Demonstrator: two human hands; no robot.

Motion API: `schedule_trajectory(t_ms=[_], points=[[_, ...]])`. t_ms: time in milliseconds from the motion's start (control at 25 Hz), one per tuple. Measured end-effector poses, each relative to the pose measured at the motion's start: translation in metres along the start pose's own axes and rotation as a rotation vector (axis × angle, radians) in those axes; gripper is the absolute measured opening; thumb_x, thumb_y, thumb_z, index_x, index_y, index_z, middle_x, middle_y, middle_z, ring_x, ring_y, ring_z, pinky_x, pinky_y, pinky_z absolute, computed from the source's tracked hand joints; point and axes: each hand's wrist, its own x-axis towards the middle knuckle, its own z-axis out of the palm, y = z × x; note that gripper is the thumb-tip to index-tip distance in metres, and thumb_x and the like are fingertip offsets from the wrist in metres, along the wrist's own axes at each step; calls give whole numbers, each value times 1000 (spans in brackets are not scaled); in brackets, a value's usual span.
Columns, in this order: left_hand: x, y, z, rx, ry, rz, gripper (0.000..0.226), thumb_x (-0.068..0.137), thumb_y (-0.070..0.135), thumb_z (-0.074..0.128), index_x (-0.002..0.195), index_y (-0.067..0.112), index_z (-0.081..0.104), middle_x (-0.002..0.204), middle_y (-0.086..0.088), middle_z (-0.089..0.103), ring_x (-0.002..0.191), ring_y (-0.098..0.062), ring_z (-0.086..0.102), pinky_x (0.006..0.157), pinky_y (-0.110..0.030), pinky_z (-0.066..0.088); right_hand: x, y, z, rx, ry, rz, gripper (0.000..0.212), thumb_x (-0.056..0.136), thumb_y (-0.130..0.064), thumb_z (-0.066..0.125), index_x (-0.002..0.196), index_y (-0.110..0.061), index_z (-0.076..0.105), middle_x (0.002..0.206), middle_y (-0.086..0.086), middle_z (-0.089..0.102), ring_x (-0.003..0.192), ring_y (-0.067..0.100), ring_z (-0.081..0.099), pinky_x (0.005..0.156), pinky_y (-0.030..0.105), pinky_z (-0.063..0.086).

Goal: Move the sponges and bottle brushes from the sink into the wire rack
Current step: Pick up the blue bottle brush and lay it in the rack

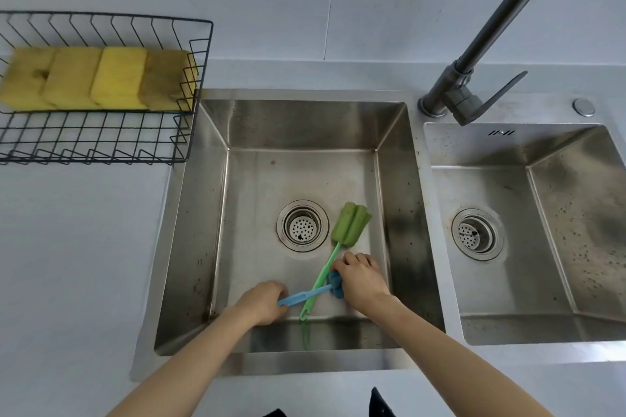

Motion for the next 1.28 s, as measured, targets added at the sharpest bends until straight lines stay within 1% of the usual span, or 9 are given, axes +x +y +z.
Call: schedule_trajectory(t_ms=[200, 320, 440, 520, 600, 760, 920, 1200, 1280], points=[[-12, -3, -12, -88, 124, 55, 29, 87, 23, 54, 113, 10, 57, 117, -13, 59, 105, -26, 56, 82, -27, 41, -9, -1, -10, 106, 97, -12, 37, 93, -12, 43, 129, -18, 46, 133, 6, 49, 125, 26, 42, 114, 35, 23], [-20, -6, -26, -184, 194, 104, 25, 83, 21, 60, 105, 10, 61, 105, -9, 67, 88, -19, 56, 76, -23, 40, -17, -4, -23, 156, 135, -16, 39, 92, -16, 45, 130, -18, 45, 132, 6, 49, 124, 26, 43, 113, 34, 23], [-37, -11, -43, -253, 276, 185, 14, 81, 20, 64, 95, 17, 64, 75, 9, 58, 72, -10, 51, 62, -9, 37, -24, -12, -35, 135, 155, -48, 42, 91, -24, 48, 133, -19, 43, 131, 6, 49, 126, 26, 42, 114, 34, 20], [-50, -14, -56, -287, 338, 237, 10, 81, 19, 64, 80, 27, 58, 70, 16, 52, 66, -1, 49, 59, -5, 35, -27, -20, -44, 143, 184, -56, 43, 91, -31, 49, 132, -20, 44, 131, 5, 50, 126, 25, 42, 113, 34, 21], [-63, -17, -67, -310, 393, 273, 13, 80, 18, 64, 76, 30, 58, 69, 16, 53, 64, 1, 48, 60, -8, 34, -27, -31, -53, 178, 228, -67, 43, 91, -34, 50, 131, -21, 46, 133, 3, 49, 126, 24, 43, 111, 34, 25], [-84, -17, -84, -305, 489, 315, 11, 81, 19, 64, 91, 18, 67, 72, 13, 56, 68, -6, 51, 60, -11, 35, -27, -62, -71, 187, 306, -154, 42, 90, -35, 52, 130, -21, 49, 130, 2, 54, 123, 24, 44, 103, 36, 32], [-102, -18, -94, -305, 557, 358, 17, 80, 20, 65, 95, 13, 69, 70, 18, 56, 66, -1, 51, 59, -7, 39, -30, -98, -82, 263, 347, -237, 31, 90, -23, 53, 119, -16, 59, 116, 9, 63, 112, 30, 53, 95, 38, 39], [-126, -39, -113, -347, 562, 406, 18, 82, 21, 62, 100, 21, 63, 84, 8, 61, 78, -9, 56, 69, -18, 41, -38, -118, -97, 318, 373, -143, 24, 92, -23, 48, 112, -17, 60, 114, 6, 64, 106, 27, 57, 82, 35, 46], [-130, -46, -120, -526, 532, 417, 24, 83, 18, 62, 107, 21, 58, 89, 5, 62, 79, -10, 59, 73, -22, 46, -40, -117, -104, 393, 420, -105, 22, 91, -23, 50, 108, -18, 61, 111, 3, 67, 103, 26, 60, 84, 34, 47]])
